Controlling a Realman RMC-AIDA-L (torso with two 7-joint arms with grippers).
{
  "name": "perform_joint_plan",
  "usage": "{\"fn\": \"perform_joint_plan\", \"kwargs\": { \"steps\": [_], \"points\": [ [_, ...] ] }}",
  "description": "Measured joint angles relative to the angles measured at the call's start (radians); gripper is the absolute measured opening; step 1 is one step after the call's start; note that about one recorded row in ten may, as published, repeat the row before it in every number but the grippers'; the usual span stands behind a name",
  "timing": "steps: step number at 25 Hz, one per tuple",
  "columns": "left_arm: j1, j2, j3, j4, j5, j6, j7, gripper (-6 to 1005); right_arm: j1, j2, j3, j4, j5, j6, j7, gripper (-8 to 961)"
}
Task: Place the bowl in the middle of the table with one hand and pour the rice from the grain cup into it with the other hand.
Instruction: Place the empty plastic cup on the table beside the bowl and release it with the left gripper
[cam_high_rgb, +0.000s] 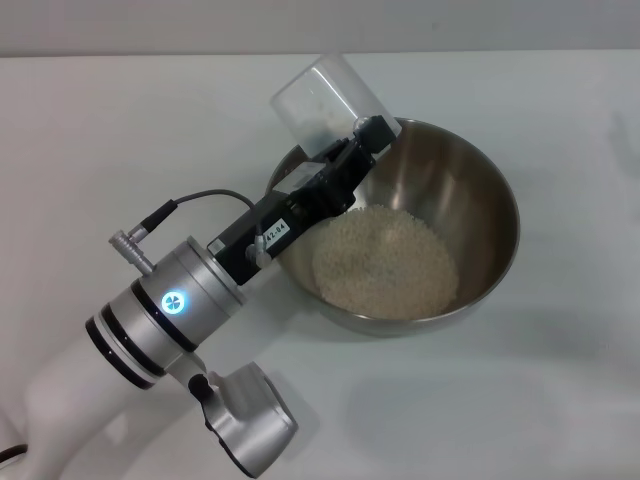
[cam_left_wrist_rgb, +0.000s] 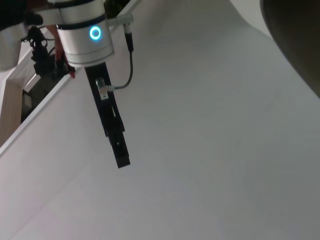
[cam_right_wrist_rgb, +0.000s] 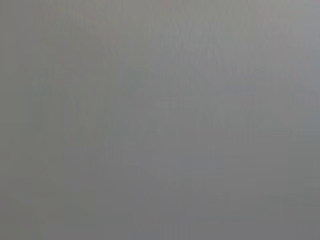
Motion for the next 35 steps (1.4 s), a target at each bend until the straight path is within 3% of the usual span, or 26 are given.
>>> {"fn": "perform_joint_plan", "kwargs": {
  "steps": [8, 12, 17, 19, 22, 24, 25, 26, 27, 29, 35],
  "points": [
    [0.001, -0.001, 0.002, 0.003, 0.009, -0.006, -0.009, 55, 0.000, 0.001, 0.000, -0.003, 0.000, -0.010, -0.001, 730],
    [0.007, -0.002, -0.016, -0.009, 0.001, -0.006, -0.093, 60, 0.001, 0.001, 0.000, -0.005, 0.000, -0.010, -0.001, 729],
    [0.062, -0.002, -0.099, -0.090, -0.003, -0.004, -0.428, 66, 0.003, 0.001, 0.000, -0.005, 0.001, -0.007, -0.001, 730],
    [0.092, -0.002, -0.148, -0.125, -0.036, -0.009, -0.712, 68, 0.005, 0.001, 0.000, -0.003, 0.003, -0.003, 0.003, 730],
    [0.096, -0.002, -0.157, -0.128, -0.066, -0.010, -0.816, 72, 0.006, 0.001, 0.000, -0.003, 0.005, -0.003, 0.005, 729],
    [0.088, -0.002, -0.187, -0.116, -0.225, -0.050, -1.157, 74, 0.008, 0.002, 0.000, -0.003, 0.005, -0.002, 0.006, 729],
    [0.088, -0.002, -0.187, -0.116, -0.225, -0.050, -1.157, 75, 0.008, 0.002, 0.000, -0.003, 0.005, -0.002, 0.006, 729],
    [0.083, -0.001, -0.201, -0.111, -0.299, -0.101, -1.286, 76, 0.008, 0.002, 0.000, -0.005, 0.004, -0.003, 0.006, 729],
    [0.083, -0.001, -0.201, -0.111, -0.299, -0.101, -1.286, 78, 0.008, 0.002, 0.000, -0.005, 0.004, -0.003, 0.006, 729],
    [0.080, -0.001, -0.238, -0.108, -0.376, -0.205, -1.463, 80, 0.008, 0.002, 0.000, -0.006, 0.002, -0.005, 0.007, 729],
    [0.072, -0.001, -0.294, -0.075, -0.406, -0.334, -1.739, 87, 0.008, 0.003, -0.004, -0.006, 0.000, -0.005, 0.008, 729]
  ]
}}
